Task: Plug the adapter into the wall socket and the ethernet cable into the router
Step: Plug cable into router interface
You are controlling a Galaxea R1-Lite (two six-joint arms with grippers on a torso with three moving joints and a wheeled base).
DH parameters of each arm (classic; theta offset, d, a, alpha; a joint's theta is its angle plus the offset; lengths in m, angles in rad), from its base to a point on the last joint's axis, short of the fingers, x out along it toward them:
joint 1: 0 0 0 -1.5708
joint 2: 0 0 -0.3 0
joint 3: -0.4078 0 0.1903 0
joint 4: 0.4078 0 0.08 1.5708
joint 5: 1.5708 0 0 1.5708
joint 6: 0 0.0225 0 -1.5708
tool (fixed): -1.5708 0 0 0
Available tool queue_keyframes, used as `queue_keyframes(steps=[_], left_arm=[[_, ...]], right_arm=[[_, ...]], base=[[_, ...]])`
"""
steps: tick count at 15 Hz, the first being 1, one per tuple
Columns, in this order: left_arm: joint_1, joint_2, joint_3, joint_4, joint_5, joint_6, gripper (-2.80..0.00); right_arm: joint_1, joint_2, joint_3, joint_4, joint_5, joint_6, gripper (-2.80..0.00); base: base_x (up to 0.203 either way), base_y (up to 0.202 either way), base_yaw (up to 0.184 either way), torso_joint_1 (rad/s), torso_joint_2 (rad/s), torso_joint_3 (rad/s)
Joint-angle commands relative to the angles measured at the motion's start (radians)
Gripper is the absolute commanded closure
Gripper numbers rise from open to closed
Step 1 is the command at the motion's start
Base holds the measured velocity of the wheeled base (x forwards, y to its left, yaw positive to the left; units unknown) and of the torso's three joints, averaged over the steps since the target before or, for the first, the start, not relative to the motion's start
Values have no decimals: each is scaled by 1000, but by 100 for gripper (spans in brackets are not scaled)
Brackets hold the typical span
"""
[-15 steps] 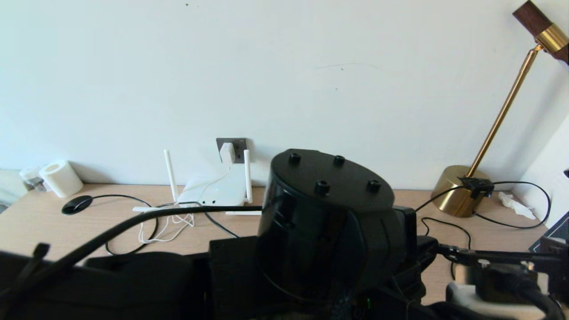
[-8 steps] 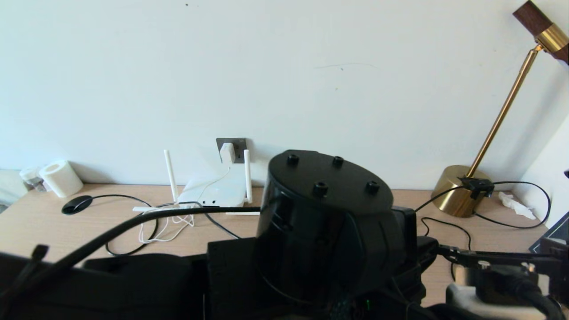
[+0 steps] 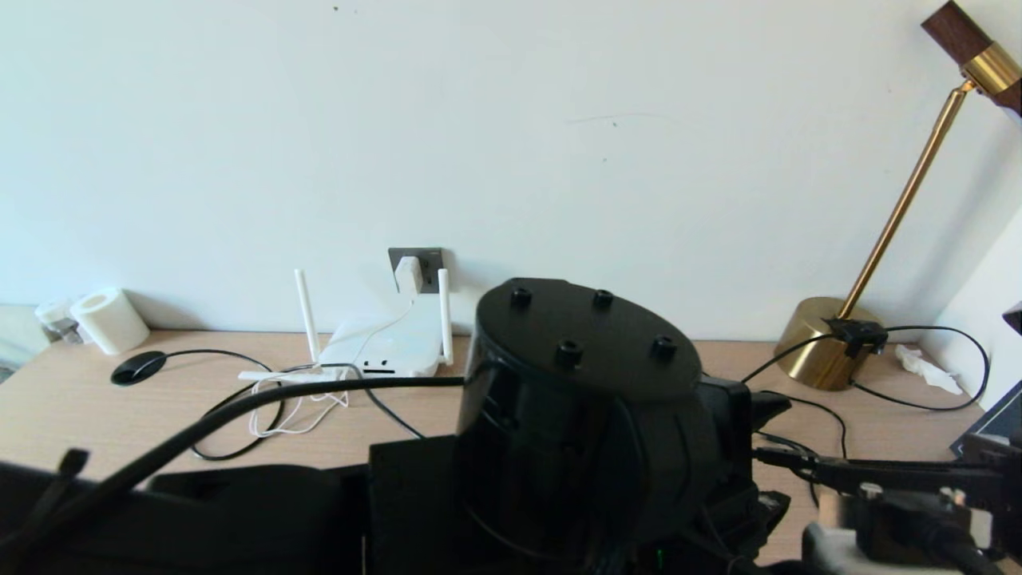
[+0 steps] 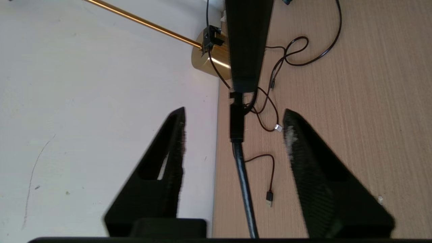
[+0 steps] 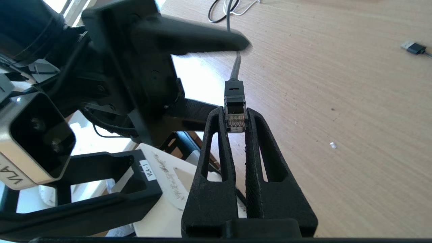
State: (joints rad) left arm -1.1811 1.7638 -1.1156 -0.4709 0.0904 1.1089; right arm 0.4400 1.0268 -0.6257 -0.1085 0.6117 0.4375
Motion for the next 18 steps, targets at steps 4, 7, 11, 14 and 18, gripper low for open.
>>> queue_keyframes(steps=[4,7,11,14,18], left_arm=[[8,-125,109,-2,22,13,-280],[18,-237,218,-6,53,53,-280],[24,-209,206,-96,50,118,-280],[65,-150,179,-195,-17,140,-280],[105,-97,155,-356,-154,141,-280]], right_arm=[[-1,-29,-32,0,-3,286,0],[0,-1,-104,14,11,608,0],[-1,92,-174,45,108,868,0],[-34,127,-220,39,219,1044,0],[-68,156,-259,38,326,1066,0]], base=[[0,0,0,0,0,0],[0,0,0,0,0,0],[0,0,0,0,0,0],[0,0,0,0,0,0],[0,0,0,0,0,0]])
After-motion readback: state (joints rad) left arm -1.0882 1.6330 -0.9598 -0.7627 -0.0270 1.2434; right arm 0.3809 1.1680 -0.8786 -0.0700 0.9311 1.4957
